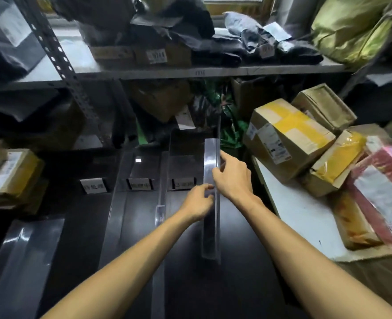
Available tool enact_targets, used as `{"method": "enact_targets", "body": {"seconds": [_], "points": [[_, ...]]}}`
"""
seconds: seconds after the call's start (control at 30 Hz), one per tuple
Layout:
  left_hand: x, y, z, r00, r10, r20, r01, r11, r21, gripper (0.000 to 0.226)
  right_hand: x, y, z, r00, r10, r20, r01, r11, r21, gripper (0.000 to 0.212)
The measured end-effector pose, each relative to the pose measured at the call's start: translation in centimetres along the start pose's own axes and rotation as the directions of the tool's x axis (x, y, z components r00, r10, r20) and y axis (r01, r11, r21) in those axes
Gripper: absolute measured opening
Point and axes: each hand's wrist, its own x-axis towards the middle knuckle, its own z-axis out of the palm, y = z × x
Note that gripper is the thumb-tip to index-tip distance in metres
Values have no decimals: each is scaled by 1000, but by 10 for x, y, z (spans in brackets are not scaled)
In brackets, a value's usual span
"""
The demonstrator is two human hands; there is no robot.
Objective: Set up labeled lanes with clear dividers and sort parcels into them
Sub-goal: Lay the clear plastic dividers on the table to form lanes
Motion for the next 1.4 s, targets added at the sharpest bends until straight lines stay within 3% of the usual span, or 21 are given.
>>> {"method": "enact_targets", "body": {"seconds": [0.2, 0.37, 0.47, 0.6, 0.73, 0.9, 1.07, 1.23, 1.4], "points": [[50, -20, 32, 993, -115, 16, 116, 989, -96, 34, 38, 41, 20, 992, 48, 119, -48, 999, -1, 43], [80, -30, 46, 978, -182, -100, 161, 970, -182, 31, 64, 51, 33, 987, 17, 157, -21, 999, 26, 60], [87, -35, 50, 966, -171, -192, 124, 964, -234, 19, 73, 49, 40, 989, -10, 149, 3, 999, 45, 61], [93, -40, 46, 946, -214, -245, 157, 960, -233, 21, 81, 48, 45, 986, -34, 166, 25, 998, 55, 60], [108, -44, 43, 956, -250, -152, 223, 959, -175, 21, 95, 57, 56, 976, 27, 218, -35, 999, 32, 59], [112, -52, 51, 974, -213, -81, 208, 976, -68, 28, 104, 72, 71, 961, 84, 264, -93, 995, 21, 62], [117, -64, 55, 972, -218, 82, 196, 956, 219, 43, 109, 82, 78, 967, 105, 232, -115, 993, 30, 64], [120, -65, 51, 965, -233, 122, 209, 960, 185, 50, 110, 83, 80, 960, 96, 264, -101, 995, 8, 65], [111, -52, 42, 967, -228, 114, 208, 965, 158, 40, 104, 73, 65, 941, 91, 325, -83, 996, -39, 73]]}}
